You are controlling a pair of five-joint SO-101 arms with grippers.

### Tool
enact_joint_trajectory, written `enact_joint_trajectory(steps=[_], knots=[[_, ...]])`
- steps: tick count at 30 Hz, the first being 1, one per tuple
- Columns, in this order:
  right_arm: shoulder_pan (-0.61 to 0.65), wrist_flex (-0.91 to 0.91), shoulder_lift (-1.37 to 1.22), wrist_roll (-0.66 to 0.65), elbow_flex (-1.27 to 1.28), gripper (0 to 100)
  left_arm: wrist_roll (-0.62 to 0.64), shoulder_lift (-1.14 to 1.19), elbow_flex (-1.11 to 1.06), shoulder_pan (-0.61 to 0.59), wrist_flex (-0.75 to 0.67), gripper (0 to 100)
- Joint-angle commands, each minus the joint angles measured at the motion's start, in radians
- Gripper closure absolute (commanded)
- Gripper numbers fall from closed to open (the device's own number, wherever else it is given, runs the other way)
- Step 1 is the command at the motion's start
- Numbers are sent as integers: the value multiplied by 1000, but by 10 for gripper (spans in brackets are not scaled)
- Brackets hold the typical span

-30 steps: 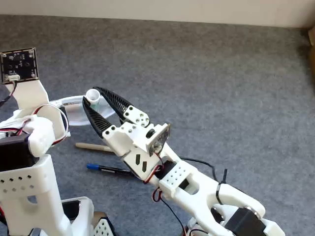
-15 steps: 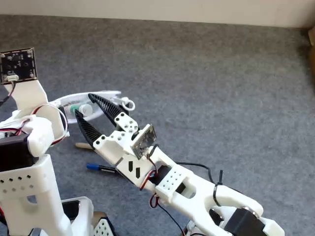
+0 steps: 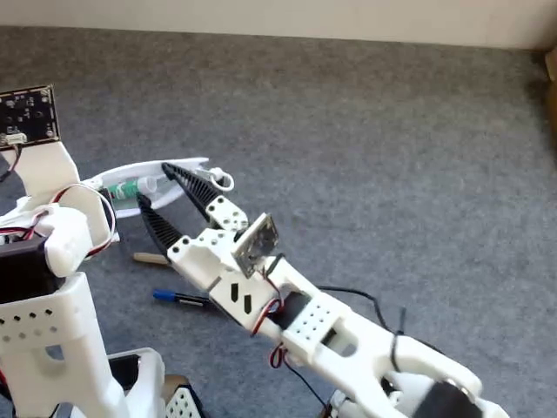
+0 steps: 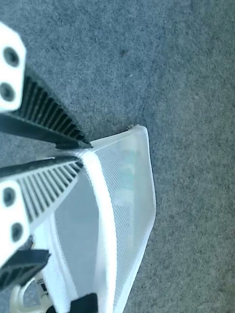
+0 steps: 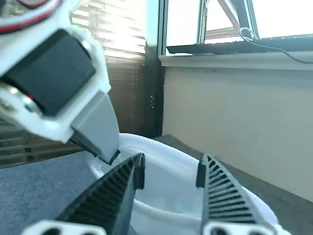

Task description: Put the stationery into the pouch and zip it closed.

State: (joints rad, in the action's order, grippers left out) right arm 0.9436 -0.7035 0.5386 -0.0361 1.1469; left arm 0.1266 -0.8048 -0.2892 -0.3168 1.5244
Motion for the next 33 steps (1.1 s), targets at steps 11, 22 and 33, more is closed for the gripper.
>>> enact_joint_trajectory(steps=[11, 22, 33], knots=[[-25, 1001, 374, 91, -303, 840, -5, -19, 28, -124, -28, 993], [-19, 1366, 337, 86, -397, 840, -5, -19, 28, -125, -26, 993], [70, 1534, 332, 83, -326, 840, 21, -19, 28, -200, -41, 993]])
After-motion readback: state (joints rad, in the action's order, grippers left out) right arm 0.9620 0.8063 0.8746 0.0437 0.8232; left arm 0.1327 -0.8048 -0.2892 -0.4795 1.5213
